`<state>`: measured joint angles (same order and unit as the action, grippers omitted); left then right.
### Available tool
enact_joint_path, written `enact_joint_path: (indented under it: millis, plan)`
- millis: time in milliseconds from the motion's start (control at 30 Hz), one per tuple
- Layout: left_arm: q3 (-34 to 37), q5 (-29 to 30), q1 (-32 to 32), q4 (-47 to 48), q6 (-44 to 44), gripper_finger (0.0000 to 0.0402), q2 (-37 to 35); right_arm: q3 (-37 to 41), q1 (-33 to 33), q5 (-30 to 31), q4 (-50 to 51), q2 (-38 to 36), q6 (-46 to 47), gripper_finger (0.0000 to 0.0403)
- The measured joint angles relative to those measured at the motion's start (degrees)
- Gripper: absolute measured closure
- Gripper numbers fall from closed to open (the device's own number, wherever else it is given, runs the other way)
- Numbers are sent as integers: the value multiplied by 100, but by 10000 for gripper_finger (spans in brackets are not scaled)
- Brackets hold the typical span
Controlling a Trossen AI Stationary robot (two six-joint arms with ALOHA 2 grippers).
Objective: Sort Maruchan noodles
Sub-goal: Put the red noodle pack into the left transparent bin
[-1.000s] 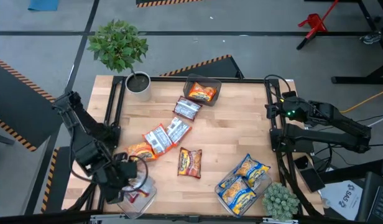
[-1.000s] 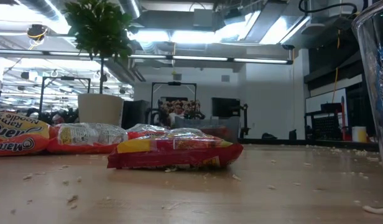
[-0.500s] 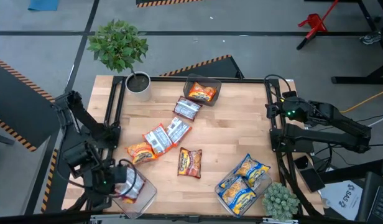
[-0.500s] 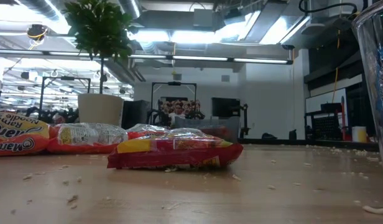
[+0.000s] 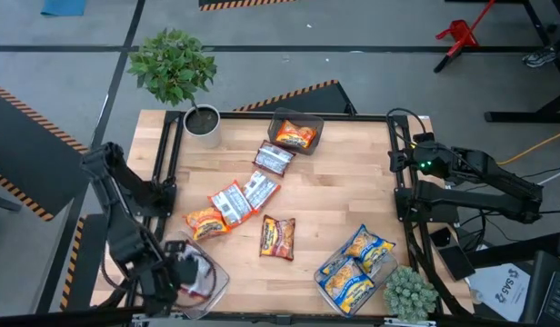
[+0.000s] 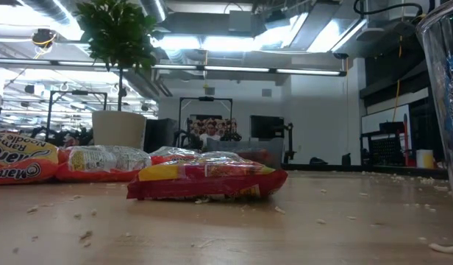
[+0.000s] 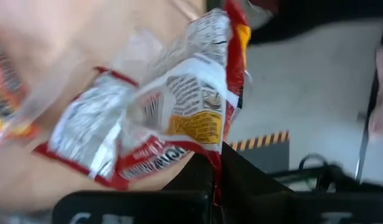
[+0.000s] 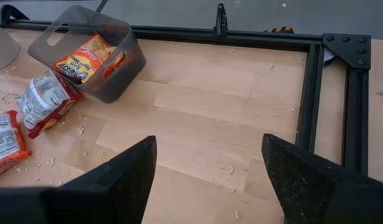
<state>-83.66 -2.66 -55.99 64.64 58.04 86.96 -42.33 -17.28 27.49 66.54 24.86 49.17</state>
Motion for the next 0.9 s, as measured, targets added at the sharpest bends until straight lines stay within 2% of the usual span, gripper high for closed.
enact_joint_path:
  millis: [233,600,767,900]
  plan:
    - [0,-800,-3,-193,-1557,401,646,0,0,1,0,2,0,123]
    - [0,-701,287,580,-2997,401,802,0,0,17,0,2,0,123]
    - [0,-561,529,442,-3565,401,802,0,0,2,0,2,-1,123]
    - [2,-683,701,298,-4086,401,802,0,0,22,0,2,0,123]
